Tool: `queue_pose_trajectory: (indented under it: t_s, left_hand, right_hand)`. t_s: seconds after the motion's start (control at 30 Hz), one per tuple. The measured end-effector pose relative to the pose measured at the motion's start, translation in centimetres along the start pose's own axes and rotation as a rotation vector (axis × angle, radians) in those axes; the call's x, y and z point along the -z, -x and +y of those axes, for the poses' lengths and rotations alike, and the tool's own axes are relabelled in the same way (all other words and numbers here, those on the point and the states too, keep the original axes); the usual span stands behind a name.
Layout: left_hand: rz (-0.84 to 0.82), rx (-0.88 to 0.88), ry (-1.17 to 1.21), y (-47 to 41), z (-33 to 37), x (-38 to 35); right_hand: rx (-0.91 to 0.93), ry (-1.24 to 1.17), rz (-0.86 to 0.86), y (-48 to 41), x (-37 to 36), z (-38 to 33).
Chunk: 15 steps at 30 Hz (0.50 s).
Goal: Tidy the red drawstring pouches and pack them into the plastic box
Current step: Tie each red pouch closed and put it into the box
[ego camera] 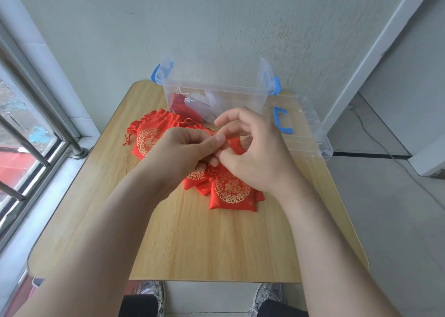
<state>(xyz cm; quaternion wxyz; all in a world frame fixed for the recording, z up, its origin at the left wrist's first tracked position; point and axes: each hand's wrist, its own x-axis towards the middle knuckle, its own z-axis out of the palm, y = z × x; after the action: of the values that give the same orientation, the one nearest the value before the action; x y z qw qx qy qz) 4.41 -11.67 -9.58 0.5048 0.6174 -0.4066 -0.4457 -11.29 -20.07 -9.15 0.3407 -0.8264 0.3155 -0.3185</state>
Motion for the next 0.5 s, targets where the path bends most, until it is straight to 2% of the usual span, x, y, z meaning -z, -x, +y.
queue_pose_trajectory:
  t_s: [0.33, 0.5]
  left_hand:
    - [-0.026, 0.102, -0.029, 0.2, 0.4, 0.3]
    - [0.041, 0.204, 0.212, -0.2, 0.7, -0.4]
  right_hand:
    - [0.120, 0.192, -0.011, 0.1, 0.2, 0.5]
    - [0.190, 0.340, 0.023, 0.1, -0.7, 1.3]
